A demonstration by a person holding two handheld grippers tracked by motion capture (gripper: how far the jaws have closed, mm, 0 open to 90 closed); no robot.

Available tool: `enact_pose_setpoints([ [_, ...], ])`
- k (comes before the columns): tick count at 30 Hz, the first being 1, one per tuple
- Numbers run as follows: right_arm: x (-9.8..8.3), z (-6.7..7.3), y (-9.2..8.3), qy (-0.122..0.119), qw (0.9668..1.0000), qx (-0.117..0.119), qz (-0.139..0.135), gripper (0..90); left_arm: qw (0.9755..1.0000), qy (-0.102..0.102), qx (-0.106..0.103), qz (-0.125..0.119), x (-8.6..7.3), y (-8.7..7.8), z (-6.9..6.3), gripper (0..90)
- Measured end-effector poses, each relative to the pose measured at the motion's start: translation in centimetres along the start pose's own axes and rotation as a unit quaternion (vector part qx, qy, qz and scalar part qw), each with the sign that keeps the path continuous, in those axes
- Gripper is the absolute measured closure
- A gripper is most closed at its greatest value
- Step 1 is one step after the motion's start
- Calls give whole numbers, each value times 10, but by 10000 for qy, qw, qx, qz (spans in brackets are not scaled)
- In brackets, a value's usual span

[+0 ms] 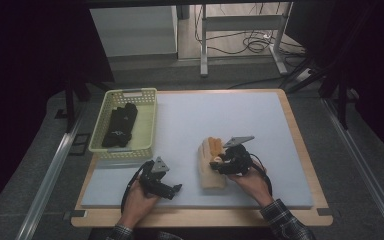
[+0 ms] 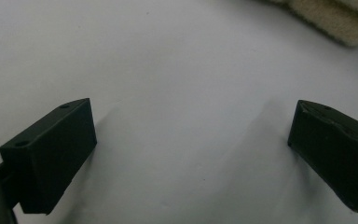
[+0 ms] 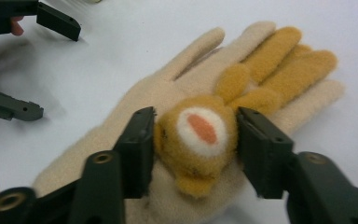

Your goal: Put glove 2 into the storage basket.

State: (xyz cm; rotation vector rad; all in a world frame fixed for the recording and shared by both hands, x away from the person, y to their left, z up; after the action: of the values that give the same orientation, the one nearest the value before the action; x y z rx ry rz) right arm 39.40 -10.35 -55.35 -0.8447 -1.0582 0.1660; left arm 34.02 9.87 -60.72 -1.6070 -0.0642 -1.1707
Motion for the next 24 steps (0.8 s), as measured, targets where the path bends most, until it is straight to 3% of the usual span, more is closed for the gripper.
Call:
enact_pose_setpoints([
  [3,2,0,-6,-86,10000,3,-11,410,10000,1,-1,1,0,0,0,11],
  [8,0,-4,-22,-221,9997,-57,-76,424,10000,2,0,0,0,0,0,11],
  [13,-13,-11,-36,-277,9996,-96,-17,620,10000,5,-5,6,0,0,0,11],
  [18,-32,-9,-38,-415,9991,38,63,837,10000,-3,-7,8,0,0,0,10],
  [20,-40,-5,-37,-444,9989,98,91,881,10000,-5,-7,7,0,0,0,11],
  [24,-53,1,-34,-474,9986,207,148,884,10000,-5,-6,7,0,0,0,11],
])
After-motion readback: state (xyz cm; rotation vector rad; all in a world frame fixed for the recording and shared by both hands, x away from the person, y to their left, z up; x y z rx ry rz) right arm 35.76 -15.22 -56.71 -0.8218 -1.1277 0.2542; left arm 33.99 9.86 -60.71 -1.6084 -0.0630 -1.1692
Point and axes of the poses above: each handheld gripper's, and its own axes: y roughly forward along the jaws, x roughly out of its top, z roughly to its left, the point moved 8 cm from there along y, roughly forward along the jaws, and after that the axes turned 9 degrees about x, right-handed, at the moved point
